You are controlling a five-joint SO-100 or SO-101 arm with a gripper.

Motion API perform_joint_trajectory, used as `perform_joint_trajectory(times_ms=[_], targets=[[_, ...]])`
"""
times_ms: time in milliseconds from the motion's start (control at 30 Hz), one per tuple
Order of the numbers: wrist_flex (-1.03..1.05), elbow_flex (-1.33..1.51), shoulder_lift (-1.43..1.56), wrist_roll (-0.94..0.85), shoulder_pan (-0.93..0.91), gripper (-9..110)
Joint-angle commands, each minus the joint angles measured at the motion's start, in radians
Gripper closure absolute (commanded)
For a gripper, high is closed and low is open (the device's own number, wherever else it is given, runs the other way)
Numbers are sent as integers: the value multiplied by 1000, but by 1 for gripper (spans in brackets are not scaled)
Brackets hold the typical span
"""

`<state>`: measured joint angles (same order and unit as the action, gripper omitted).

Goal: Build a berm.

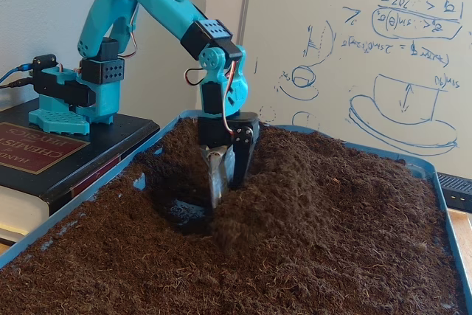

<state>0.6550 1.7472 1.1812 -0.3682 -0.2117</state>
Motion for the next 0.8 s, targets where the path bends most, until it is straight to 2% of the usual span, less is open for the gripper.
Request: perform_joint_trajectory(times_ms=[0, 767], targets=[[-29, -98, 109, 12, 31, 101], [270, -23, 483, 14, 153, 101]])
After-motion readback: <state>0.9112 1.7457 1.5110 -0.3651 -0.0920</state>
